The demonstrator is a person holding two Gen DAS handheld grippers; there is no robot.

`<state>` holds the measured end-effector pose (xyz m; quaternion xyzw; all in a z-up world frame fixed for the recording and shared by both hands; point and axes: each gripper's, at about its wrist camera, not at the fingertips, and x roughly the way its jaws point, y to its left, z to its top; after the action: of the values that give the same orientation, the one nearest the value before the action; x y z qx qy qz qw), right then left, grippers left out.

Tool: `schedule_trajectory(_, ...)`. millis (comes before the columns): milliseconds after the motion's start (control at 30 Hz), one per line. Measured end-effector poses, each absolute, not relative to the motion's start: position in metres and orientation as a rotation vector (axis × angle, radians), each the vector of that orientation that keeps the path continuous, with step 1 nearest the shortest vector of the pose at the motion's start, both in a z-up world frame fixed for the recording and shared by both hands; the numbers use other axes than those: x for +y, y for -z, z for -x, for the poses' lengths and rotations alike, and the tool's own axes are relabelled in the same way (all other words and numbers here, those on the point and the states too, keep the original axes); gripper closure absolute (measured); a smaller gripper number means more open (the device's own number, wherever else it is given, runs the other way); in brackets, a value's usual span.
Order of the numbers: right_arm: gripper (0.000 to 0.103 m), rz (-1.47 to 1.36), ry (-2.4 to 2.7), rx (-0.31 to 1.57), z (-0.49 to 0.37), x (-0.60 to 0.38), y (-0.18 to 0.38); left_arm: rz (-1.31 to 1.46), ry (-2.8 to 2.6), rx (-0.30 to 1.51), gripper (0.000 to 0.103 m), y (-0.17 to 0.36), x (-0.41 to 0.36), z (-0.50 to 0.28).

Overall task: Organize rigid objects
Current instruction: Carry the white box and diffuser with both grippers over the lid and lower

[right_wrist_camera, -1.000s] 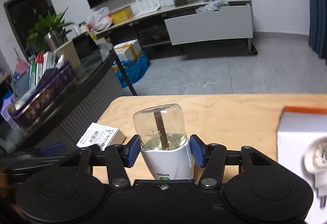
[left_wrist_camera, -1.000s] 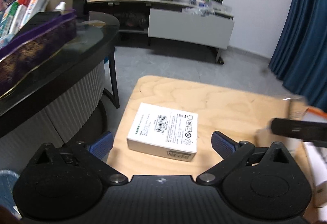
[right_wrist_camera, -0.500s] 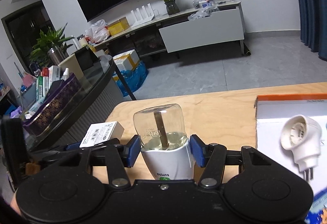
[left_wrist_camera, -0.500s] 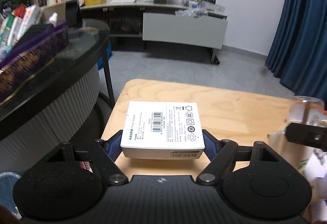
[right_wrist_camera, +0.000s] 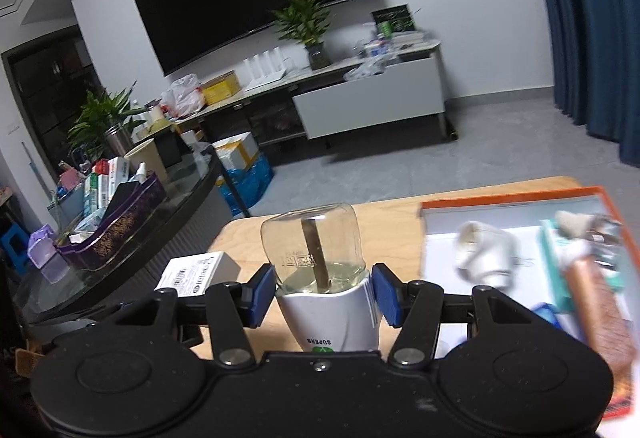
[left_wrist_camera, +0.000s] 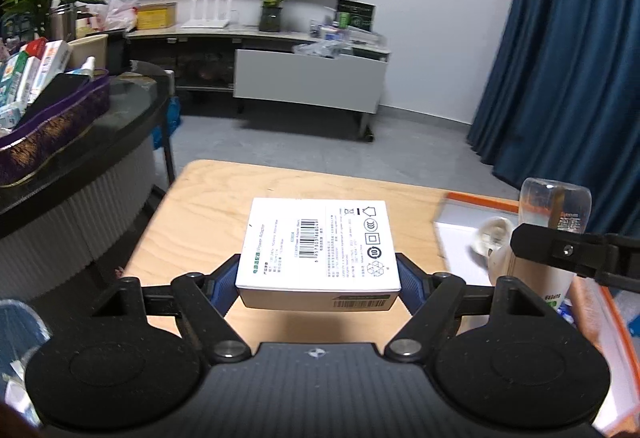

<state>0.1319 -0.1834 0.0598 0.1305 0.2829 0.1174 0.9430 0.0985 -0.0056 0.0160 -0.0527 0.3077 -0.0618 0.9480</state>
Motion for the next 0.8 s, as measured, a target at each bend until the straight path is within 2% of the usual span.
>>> schedule_trajectory(800,0.038,-0.292,-0.047,0.547,-0.051,-0.254,-0.061,0.076,0.276,0.610,0.024,-0.020,-0.065,-0.044)
